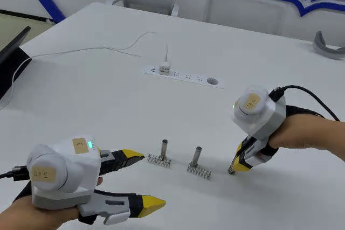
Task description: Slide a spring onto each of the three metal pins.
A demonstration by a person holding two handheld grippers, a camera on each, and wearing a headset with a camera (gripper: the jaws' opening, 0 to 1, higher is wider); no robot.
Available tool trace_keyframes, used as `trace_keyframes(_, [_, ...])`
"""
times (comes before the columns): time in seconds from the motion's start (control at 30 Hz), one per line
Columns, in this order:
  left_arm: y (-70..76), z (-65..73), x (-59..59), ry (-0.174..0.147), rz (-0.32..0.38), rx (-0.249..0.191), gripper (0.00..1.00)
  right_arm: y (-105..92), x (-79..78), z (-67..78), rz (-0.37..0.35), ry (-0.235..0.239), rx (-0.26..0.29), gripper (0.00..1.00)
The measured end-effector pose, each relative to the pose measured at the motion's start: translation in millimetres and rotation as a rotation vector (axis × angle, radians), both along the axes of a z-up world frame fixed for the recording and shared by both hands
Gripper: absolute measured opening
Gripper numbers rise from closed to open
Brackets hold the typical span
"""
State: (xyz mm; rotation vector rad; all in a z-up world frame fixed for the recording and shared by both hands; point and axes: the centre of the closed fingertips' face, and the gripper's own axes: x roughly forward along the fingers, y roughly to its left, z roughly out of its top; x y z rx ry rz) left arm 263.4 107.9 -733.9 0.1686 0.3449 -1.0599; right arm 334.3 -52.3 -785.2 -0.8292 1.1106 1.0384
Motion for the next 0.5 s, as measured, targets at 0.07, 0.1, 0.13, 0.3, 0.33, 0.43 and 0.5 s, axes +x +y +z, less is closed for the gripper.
trace_keyframes(0.07, [0.3,-0.1,0.0,0.000,0.001,0.000,0.60,-1.1,-1.0,-0.4,0.001,0.001,-0.004,0.13])
trace_keyframes(0.1, [0.4,-0.2,-0.1,0.000,0.001,0.001,0.60,-1.4,-1.1,-0.6,0.001,0.001,-0.004,0.14])
trace_keyframes(0.13, [0.6,-0.3,-0.2,0.000,0.001,0.002,0.60,-1.4,-1.4,-0.6,-0.001,0.002,-0.003,0.15])
trace_keyframes(0.3, [1.0,-0.1,-0.1,-0.001,0.000,0.003,0.60,-0.3,0.4,5.4,-0.004,-0.012,0.011,0.17])
trace_keyframes(0.33, [1.0,0.2,0.0,-0.002,0.000,0.004,0.60,0.2,0.9,7.2,-0.006,-0.016,0.015,0.17])
trace_keyframes(0.43, [0.9,1.5,0.8,-0.004,-0.001,0.003,0.60,1.9,1.0,15.4,-0.002,-0.034,0.025,0.19])
trace_keyframes(0.5, [1.0,1.4,1.6,-0.004,-0.001,0.003,0.60,4.1,0.7,20.7,0.010,-0.048,0.032,0.20])
